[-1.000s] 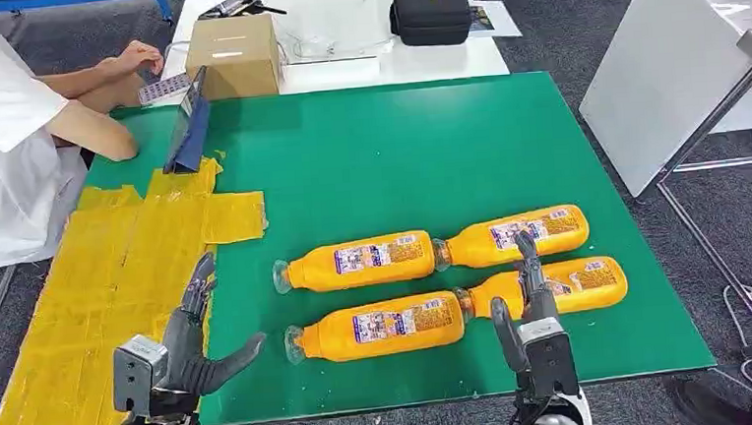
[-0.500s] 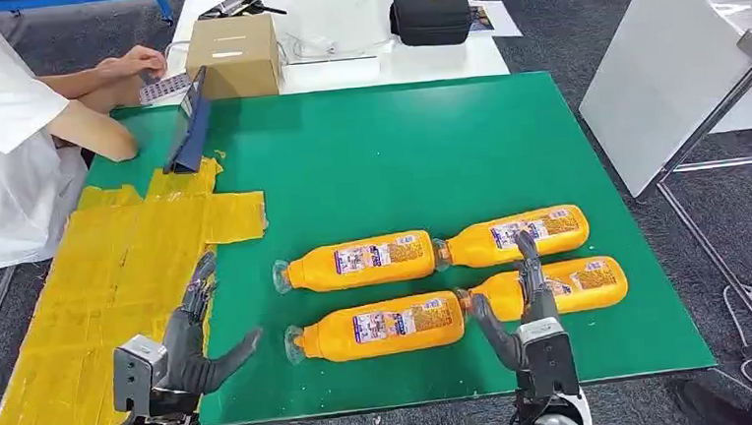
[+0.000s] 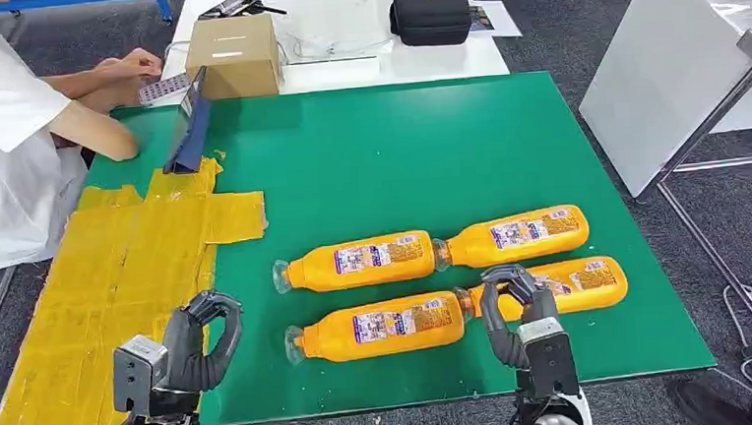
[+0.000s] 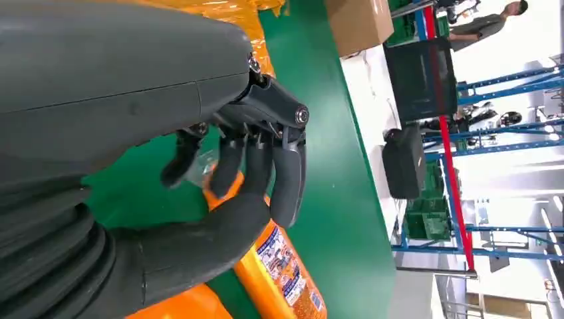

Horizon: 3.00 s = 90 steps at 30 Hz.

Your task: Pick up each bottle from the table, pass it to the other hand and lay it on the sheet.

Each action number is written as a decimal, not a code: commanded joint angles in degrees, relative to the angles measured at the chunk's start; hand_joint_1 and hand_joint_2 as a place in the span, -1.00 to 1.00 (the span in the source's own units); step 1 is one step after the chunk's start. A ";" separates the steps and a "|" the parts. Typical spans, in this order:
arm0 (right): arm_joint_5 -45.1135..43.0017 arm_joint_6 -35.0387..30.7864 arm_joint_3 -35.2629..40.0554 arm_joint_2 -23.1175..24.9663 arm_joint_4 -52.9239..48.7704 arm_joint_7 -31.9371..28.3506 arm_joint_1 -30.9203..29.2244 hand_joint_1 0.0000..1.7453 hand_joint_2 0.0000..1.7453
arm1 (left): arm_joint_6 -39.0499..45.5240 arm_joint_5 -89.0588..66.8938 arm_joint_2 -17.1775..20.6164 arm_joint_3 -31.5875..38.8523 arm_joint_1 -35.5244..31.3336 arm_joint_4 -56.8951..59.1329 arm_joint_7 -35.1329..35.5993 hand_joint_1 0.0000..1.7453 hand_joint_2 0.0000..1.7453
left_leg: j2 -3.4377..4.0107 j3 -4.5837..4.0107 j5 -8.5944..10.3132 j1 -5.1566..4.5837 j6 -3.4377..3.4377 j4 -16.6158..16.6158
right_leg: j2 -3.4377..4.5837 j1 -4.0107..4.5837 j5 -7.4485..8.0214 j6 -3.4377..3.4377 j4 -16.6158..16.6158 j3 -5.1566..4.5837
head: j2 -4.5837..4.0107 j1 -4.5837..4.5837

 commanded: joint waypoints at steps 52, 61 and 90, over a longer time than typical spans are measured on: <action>41.45 2.62 25.48 -1.76 45.47 14.41 -41.31 -1.00 1.00 | 0.74 0.26 -3.00 -4.01 -14.80 8.52 -7.06 -1.00 1.00 | 0.06 0.22 0.13 0.10 -0.04 -0.01 | 0.17 0.07 0.07 -0.13 -0.01 0.24 | 0.00 0.00; 42.70 5.05 29.87 0.01 56.66 12.28 -46.03 -1.00 1.00 | -0.15 0.49 -3.05 -5.29 -17.61 11.62 -7.15 -1.00 1.00 | 0.02 0.32 0.10 0.13 -0.08 0.01 | 0.20 0.10 0.03 -0.20 0.02 0.34 | 0.00 0.00; 45.34 4.00 30.44 1.40 72.42 20.05 -51.26 -0.62 1.00 | -0.96 2.96 -4.16 -5.69 -19.09 14.42 -7.58 -1.00 1.00 | -0.13 0.19 0.14 0.08 -0.04 0.01 | -0.01 0.05 0.01 -0.12 0.03 0.24 | 0.00 0.00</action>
